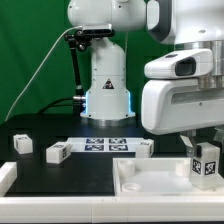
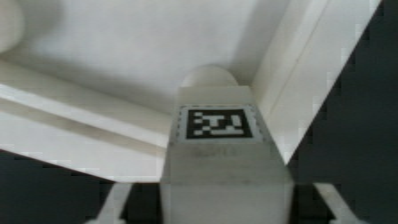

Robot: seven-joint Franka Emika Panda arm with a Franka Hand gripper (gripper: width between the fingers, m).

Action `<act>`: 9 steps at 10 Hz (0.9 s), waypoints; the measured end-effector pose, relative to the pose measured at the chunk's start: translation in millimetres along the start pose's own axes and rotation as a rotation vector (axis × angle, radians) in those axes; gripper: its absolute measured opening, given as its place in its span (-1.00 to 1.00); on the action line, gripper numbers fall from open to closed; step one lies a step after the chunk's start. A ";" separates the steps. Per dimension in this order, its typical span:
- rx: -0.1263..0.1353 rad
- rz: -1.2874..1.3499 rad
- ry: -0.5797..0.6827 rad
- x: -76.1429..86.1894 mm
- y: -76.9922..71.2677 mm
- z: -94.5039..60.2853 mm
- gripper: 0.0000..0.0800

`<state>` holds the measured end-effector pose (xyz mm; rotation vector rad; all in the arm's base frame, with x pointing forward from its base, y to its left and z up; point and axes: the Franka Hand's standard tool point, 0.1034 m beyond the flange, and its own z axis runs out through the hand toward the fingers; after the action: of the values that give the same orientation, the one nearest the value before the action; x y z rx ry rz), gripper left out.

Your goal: Assemble one leg

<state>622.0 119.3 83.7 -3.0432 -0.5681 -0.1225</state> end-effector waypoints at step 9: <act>0.006 1.271 0.043 -1.5 0.0 1.6 -0.27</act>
Offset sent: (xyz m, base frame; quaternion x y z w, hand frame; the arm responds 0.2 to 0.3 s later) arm -0.0094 0.0026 -0.0055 0.0062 0.0064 0.3271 0.9449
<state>620.7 118.9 81.9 -2.7392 1.3290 -0.1160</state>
